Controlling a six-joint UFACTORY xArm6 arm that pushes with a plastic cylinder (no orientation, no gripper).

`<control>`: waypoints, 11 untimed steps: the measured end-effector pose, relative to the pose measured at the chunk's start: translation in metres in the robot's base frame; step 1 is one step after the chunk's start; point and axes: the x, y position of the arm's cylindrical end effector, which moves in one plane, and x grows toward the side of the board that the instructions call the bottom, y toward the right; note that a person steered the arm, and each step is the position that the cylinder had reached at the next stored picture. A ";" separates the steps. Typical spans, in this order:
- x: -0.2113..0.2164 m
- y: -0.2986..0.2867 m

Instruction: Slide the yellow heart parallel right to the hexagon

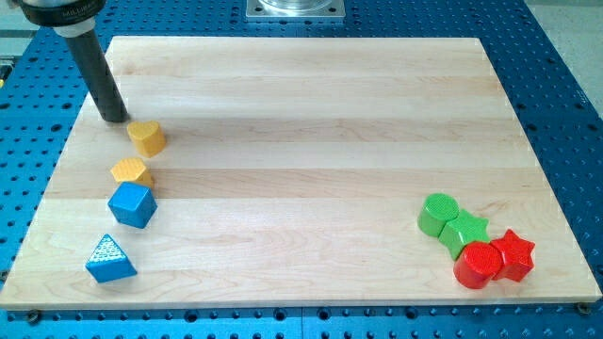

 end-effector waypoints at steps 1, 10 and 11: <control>0.013 0.020; 0.099 0.192; 0.052 0.175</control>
